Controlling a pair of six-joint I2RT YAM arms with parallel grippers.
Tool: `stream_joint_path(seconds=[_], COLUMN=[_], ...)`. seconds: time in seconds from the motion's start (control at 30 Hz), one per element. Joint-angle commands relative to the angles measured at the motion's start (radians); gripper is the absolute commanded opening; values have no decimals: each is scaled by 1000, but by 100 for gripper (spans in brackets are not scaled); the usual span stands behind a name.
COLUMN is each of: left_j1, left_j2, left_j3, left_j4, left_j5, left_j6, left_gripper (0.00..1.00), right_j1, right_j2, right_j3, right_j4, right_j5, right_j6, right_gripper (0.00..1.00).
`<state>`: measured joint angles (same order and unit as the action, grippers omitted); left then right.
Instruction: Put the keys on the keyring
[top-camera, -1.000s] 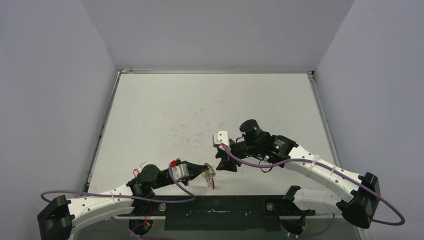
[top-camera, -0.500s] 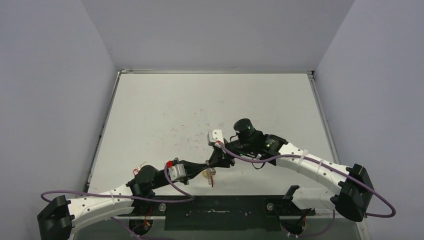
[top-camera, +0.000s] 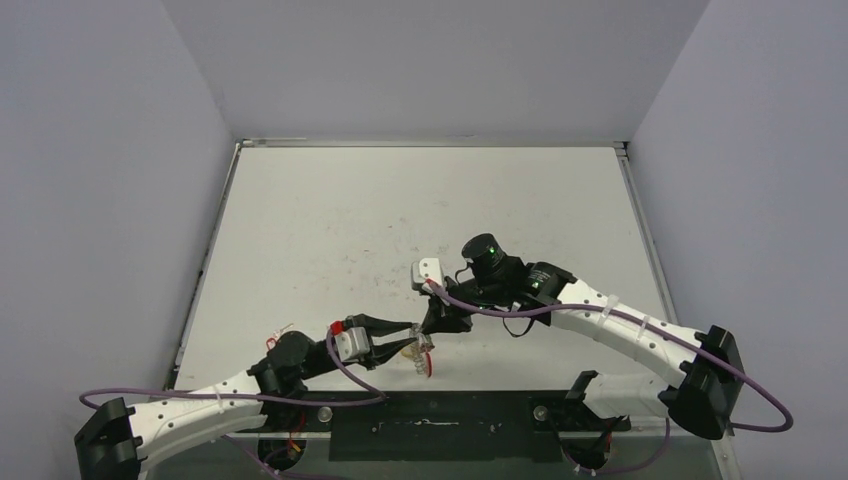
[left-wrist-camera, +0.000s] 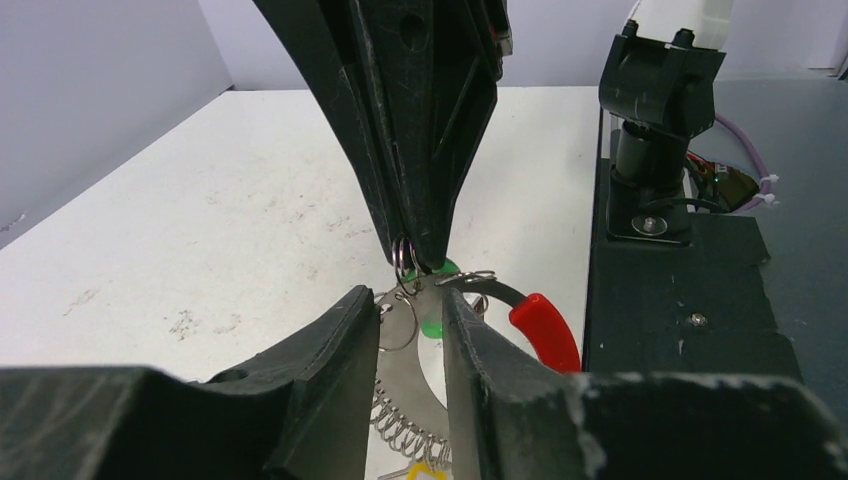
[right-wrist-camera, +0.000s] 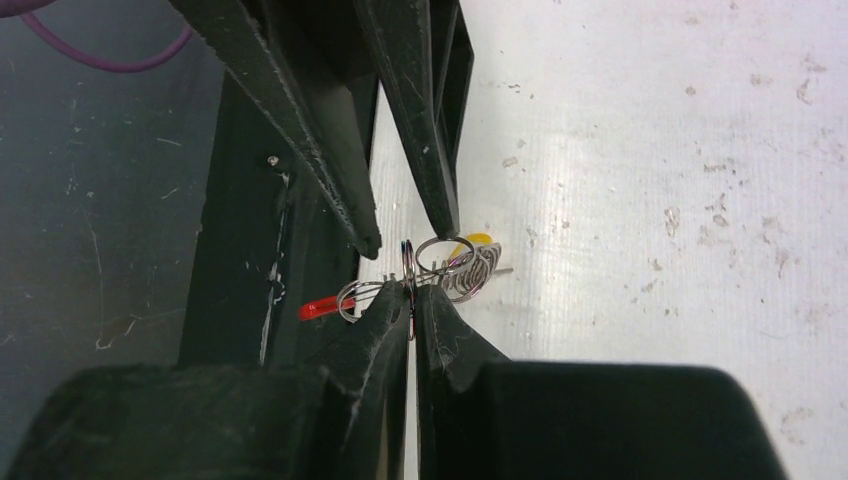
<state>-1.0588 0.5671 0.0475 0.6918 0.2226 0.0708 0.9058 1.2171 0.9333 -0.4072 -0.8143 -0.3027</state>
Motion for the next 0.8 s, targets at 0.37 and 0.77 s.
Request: stream_joint_path(seconds=[0.37, 0.77], left_j1=[-5, -4], left_j2=[-72, 49], left_j3=[220, 242], left_j4=[-490, -456], left_j5=[-39, 3], left_j6=[89, 90], left_gripper=[34, 29], right_j1=[130, 161], right_j2=[247, 309], right_j3=[440, 517], right_j4=[-561, -589], right_j5=[385, 393], right_j6=[19, 40], right_gripper=[0, 0])
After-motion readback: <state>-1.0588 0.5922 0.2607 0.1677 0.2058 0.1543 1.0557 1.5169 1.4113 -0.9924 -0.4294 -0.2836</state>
